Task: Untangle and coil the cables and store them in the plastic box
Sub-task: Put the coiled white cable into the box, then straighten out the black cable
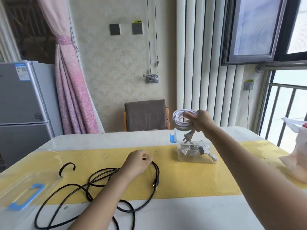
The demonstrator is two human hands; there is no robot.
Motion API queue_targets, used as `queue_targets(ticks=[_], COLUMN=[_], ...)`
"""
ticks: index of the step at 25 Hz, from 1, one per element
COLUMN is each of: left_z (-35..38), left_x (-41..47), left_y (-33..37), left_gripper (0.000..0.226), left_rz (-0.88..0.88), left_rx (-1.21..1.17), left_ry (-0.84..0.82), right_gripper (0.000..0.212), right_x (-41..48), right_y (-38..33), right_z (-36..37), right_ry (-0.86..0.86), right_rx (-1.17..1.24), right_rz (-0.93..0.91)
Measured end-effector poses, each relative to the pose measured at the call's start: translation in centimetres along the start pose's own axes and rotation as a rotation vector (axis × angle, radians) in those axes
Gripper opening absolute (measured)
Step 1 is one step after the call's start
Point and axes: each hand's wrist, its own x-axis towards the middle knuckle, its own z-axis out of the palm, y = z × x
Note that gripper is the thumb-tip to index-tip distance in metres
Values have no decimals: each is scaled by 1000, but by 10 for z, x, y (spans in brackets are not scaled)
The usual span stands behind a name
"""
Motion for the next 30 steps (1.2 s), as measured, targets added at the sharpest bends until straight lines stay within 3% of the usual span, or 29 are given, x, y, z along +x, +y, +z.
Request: queue_targets(ticks=[3, 6, 8, 12, 18, 20, 22, 25, 28, 30], left_z=[13, 23, 27, 30, 24, 15, 7, -7, -27, -40], left_x=[-1, -2, 0, 0, -5, -10, -17, -33, -60, -81], left_y=[-36, -53, -59, -63, -54, -48, -44, -39, -38, -43], left_gripper=[31, 20, 16, 18, 30, 36, 37, 26, 20, 26], left_rz=[-118, -128, -116, -82, -67, -70, -83, -71, -12, 11], left_rx=[81, -3, 5, 73, 149, 133, 108, 79, 44, 77], left_ry=[-123, -89, -60, -49, -97, -188, -252, -140, 8, -51], right_gripper=[29, 16, 13, 15, 14, 24, 26, 18, 37, 47], right_x=[27, 43, 46, 47, 37, 25, 0, -58, -124, -150], right_y=[2, 20, 42, 72, 73, 60, 38, 16, 17, 31], right_z=[2, 15, 21, 9, -10, 3, 19, 47, 74, 90], right_ry=[27, 23, 27, 69, -11, 26, 30, -374, -825, -876], right_rx=[274, 482, 481, -21, -836, -929, -844, -641, -585, -688], right_rz=[186, 373, 456, 444, 304, 155, -117, -426, -541, -568])
